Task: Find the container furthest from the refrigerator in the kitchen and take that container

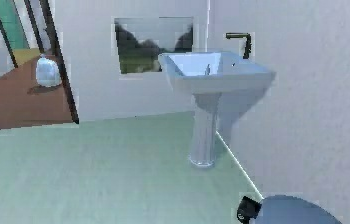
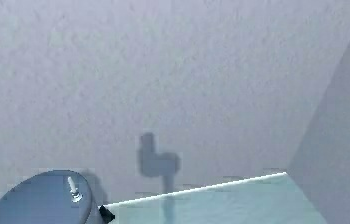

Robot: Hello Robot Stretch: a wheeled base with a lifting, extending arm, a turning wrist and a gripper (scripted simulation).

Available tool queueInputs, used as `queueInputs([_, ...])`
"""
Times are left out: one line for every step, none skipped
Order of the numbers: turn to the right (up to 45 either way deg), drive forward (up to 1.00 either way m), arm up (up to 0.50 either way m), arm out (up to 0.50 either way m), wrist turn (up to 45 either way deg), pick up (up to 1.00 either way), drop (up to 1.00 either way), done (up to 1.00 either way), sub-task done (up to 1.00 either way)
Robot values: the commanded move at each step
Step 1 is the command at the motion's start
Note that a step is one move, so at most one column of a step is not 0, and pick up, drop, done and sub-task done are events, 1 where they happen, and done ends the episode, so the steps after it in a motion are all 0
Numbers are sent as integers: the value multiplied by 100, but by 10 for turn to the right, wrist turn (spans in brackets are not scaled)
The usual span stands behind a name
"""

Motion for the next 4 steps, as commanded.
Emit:
queueInputs([-420, 0, 0, 0, 0, 0, 0, 0, 0])
queueInputs([0, 100, 0, 0, 0, 0, 0, 0, 0])
queueInputs([0, 100, 0, 0, 0, 0, 0, 0, 0])
queueInputs([-60, 0, 0, 0, 0, 0, 0, 0, 0])
